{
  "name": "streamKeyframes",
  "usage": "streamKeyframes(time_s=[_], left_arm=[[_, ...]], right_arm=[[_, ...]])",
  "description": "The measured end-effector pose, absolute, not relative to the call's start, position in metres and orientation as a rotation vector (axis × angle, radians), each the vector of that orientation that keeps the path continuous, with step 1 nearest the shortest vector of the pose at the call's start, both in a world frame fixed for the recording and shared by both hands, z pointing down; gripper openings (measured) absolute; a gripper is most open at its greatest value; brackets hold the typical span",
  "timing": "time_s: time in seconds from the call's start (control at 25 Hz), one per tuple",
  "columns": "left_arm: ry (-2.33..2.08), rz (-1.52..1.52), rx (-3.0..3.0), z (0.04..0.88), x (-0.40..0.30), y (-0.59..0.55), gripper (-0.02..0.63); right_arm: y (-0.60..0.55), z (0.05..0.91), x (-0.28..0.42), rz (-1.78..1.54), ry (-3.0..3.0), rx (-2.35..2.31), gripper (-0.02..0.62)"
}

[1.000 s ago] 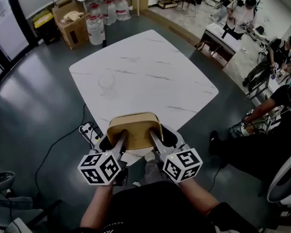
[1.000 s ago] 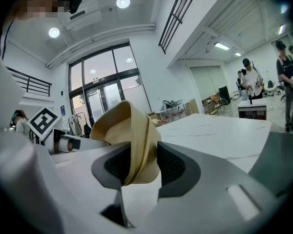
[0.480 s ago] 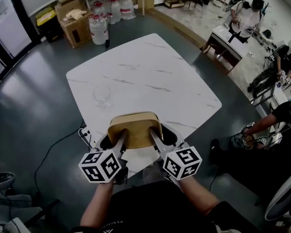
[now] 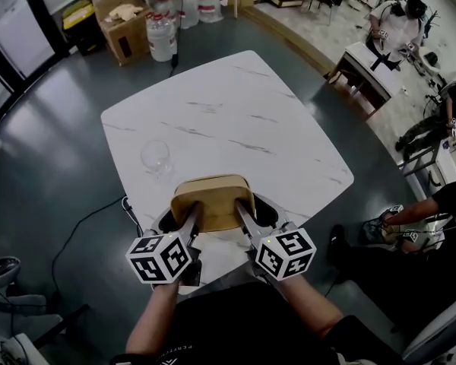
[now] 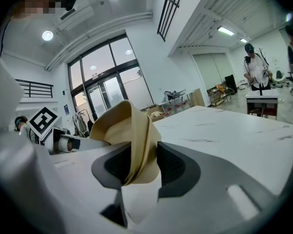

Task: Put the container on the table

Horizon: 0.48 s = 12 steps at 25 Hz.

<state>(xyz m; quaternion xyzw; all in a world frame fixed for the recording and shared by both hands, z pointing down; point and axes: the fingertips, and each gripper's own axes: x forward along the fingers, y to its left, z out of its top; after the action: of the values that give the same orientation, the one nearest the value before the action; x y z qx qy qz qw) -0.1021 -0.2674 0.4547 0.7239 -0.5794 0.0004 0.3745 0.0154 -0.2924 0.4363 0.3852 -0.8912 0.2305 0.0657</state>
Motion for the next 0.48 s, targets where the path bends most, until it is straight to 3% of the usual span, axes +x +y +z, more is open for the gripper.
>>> streamKeyframes(time_s=[0.48], left_arm=[[-1.497, 0.043, 1.792, 0.484, -0.093, -0.298, 0.201]], right_arm=[[-0.326, 0.468, 0.023, 0.758, -2.638, 1.103, 0.129]])
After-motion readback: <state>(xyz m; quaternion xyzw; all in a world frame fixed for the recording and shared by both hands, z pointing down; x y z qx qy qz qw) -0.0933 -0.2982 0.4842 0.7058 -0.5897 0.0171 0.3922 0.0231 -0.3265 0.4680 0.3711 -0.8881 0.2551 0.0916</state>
